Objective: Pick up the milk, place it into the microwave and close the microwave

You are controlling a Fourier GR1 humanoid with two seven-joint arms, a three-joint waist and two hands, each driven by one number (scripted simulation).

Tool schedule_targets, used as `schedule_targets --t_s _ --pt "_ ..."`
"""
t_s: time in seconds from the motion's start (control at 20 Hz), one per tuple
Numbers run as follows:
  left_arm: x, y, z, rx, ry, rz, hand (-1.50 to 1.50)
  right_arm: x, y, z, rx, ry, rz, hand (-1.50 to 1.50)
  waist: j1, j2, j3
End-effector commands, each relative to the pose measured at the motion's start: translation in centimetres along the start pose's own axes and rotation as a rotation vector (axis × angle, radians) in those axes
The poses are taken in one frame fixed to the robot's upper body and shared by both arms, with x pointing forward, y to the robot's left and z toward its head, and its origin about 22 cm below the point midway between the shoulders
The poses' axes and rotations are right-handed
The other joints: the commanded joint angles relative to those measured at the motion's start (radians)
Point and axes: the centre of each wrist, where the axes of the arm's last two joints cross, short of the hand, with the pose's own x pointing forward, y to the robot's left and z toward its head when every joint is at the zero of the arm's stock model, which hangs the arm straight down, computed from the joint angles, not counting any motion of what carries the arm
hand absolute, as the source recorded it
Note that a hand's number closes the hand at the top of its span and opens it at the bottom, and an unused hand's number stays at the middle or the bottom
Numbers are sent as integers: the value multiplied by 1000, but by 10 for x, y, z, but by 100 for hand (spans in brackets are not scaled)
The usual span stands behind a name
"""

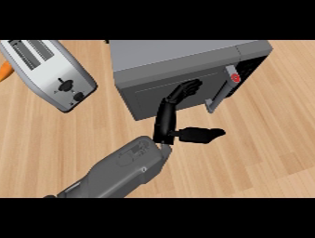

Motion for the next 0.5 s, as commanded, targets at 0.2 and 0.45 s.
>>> schedule_targets --t_s 0.2,0.45 --pt "13 4 -29 92 -13 7 -150 -1 -8 -13 -5 -16 44 150 2 17 1" --pt "13 5 -33 105 -21 20 -150 -4 -12 -18 -4 -7 53 150 10 20 1"
